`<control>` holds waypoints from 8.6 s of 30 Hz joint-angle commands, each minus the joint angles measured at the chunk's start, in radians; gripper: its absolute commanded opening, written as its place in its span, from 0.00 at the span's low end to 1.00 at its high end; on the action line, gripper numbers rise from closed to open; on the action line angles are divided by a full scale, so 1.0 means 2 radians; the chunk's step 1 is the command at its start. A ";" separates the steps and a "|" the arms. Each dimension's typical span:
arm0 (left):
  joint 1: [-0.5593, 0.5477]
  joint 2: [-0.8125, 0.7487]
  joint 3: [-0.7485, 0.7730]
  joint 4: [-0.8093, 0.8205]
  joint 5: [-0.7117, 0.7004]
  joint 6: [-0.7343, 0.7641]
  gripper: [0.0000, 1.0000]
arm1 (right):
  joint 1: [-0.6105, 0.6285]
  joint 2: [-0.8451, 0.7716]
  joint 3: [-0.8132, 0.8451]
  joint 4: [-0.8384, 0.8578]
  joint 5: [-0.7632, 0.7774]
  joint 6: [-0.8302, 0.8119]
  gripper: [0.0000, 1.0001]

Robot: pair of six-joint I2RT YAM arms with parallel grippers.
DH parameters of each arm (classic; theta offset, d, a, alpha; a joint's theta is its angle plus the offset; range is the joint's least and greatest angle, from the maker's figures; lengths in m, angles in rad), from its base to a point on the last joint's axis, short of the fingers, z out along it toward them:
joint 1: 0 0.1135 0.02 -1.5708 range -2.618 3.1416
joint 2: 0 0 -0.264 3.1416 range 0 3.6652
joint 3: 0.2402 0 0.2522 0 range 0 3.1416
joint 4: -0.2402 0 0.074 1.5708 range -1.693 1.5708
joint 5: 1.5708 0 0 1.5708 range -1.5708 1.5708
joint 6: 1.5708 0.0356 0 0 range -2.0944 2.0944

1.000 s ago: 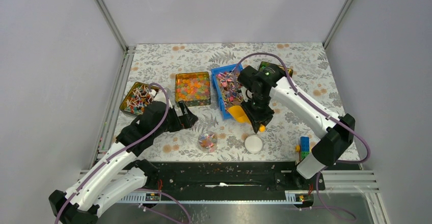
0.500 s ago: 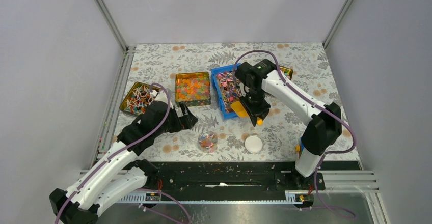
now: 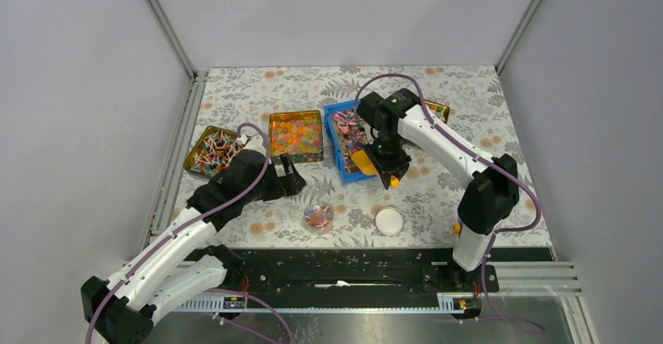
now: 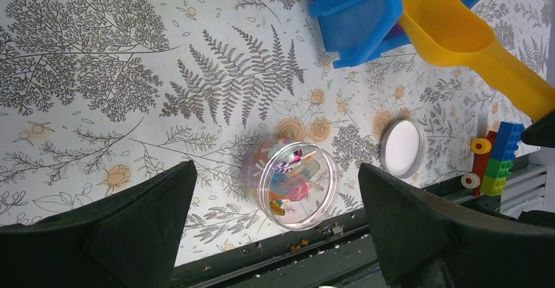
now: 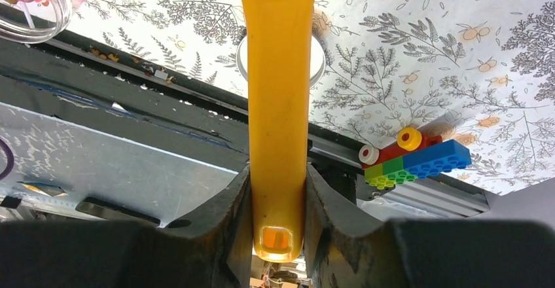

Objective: Pack the candies
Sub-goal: Scoop the fake candies from the storage box, then place the fake candies in the packing bottle, then place the spatula at the center of the board.

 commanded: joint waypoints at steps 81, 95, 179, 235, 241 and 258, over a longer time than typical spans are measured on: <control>0.001 0.009 0.038 0.095 0.030 0.051 0.99 | 0.000 -0.136 -0.159 0.150 -0.009 -0.007 0.00; 0.001 -0.024 -0.011 0.187 0.055 0.085 0.97 | 0.005 -0.196 -0.178 0.142 -0.016 -0.020 0.00; 0.001 0.049 0.044 0.084 -0.026 0.093 0.97 | 0.217 -0.055 -0.035 -0.083 -0.054 -0.006 0.00; 0.001 0.009 -0.017 0.077 0.077 0.043 0.95 | 0.089 -0.210 -0.256 0.053 0.028 0.094 0.00; 0.001 0.018 -0.013 0.077 0.086 0.039 0.95 | 0.038 -0.217 -0.297 0.064 0.053 0.104 0.00; 0.000 0.070 0.009 0.093 0.125 0.030 0.92 | -0.074 -0.181 -0.328 0.131 0.067 0.093 0.00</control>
